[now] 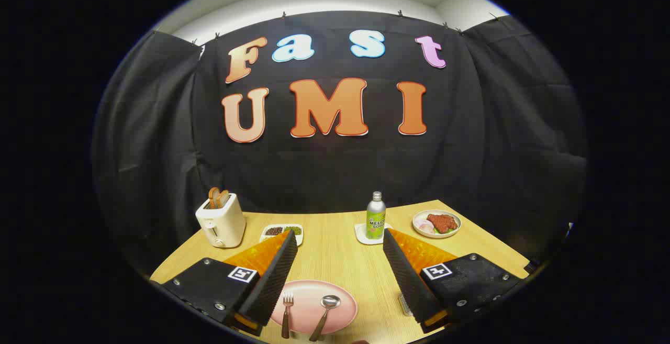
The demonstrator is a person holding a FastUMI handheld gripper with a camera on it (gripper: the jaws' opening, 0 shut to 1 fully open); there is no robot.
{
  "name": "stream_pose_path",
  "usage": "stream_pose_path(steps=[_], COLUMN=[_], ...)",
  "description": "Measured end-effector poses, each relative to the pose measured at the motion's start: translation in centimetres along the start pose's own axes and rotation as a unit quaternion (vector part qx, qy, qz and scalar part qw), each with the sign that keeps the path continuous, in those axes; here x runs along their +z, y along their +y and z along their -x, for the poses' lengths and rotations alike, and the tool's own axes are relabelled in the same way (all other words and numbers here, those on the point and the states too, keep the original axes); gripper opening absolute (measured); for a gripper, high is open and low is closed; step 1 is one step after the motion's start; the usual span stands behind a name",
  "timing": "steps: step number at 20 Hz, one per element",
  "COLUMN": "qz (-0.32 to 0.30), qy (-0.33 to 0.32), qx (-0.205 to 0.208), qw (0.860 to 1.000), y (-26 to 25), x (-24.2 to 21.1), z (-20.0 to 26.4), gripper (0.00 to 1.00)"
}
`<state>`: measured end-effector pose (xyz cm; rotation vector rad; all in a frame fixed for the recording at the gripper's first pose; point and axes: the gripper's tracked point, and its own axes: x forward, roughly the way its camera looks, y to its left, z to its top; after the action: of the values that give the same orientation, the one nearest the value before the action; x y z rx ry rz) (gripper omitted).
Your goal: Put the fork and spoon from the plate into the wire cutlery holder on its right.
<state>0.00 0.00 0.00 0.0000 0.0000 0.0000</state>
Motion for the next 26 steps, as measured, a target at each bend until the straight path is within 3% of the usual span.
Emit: stream_pose_path(steps=[14, 20, 26], qz=[-0.006, 0.021, 0.031], qy=[0.024, 0.024, 0.067], qx=[0.012, 0.004, 0.005], qw=[1.0, 1.0, 0.997], y=[1.1, 0.7, 1.1], x=[-2.5, -4.0, -9.1], z=[-0.1, -0.4, -0.8], gripper=[0.99, 0.99, 0.99])
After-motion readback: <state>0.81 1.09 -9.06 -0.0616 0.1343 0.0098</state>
